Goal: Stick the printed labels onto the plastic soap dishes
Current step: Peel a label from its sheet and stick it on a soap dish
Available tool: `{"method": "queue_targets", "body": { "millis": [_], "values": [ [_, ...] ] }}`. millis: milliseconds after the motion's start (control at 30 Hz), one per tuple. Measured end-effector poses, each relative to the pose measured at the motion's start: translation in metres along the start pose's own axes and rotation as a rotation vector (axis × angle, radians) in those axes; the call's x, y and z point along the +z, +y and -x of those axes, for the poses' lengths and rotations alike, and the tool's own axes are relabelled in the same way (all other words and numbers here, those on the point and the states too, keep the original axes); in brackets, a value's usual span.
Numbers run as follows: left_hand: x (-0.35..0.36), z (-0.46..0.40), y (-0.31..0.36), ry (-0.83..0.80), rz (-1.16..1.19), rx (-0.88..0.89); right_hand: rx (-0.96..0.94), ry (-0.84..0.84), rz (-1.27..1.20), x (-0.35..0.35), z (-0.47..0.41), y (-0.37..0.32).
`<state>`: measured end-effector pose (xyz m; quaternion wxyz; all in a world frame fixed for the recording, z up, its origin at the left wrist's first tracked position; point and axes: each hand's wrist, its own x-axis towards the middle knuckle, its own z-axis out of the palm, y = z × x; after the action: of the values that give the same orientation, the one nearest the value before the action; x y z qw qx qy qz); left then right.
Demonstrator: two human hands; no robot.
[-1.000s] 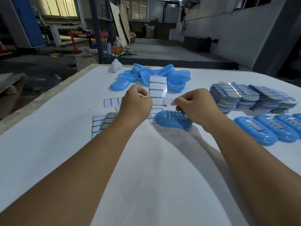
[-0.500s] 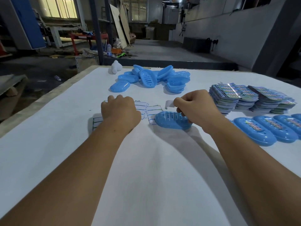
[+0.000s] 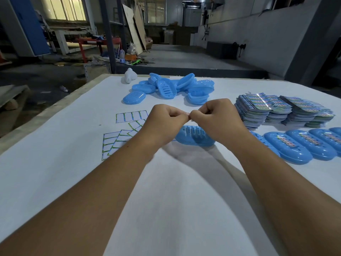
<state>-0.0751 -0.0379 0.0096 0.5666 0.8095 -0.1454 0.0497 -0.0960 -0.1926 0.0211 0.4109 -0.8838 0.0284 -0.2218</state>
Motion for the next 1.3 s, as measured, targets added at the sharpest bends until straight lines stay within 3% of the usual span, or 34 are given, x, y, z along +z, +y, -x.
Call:
{"method": "queue_targets", "body": {
  "millis": [333, 533, 867, 1033, 1300],
  "values": [
    [-0.005, -0.006, -0.002, 0.09, 0.024, -0.062, -0.12, -0.129, -0.039, 0.0, 0.0, 0.003],
    [-0.004, -0.009, -0.003, 0.107, 0.015, -0.087, 0.04, -0.03, 0.014, -0.002, -0.008, 0.011],
    [-0.003, -0.01, -0.01, 0.093, 0.034, -0.114, 0.181, -0.131, -0.024, -0.018, -0.01, 0.008],
    [0.009, -0.008, -0.014, 0.037, 0.021, -0.107, 0.207, -0.224, 0.141, -0.03, -0.009, 0.009],
    [0.018, -0.011, -0.019, 0.024, -0.256, -0.094, 0.168, -0.243, 0.361, -0.029, -0.008, 0.011]
  ]
}}
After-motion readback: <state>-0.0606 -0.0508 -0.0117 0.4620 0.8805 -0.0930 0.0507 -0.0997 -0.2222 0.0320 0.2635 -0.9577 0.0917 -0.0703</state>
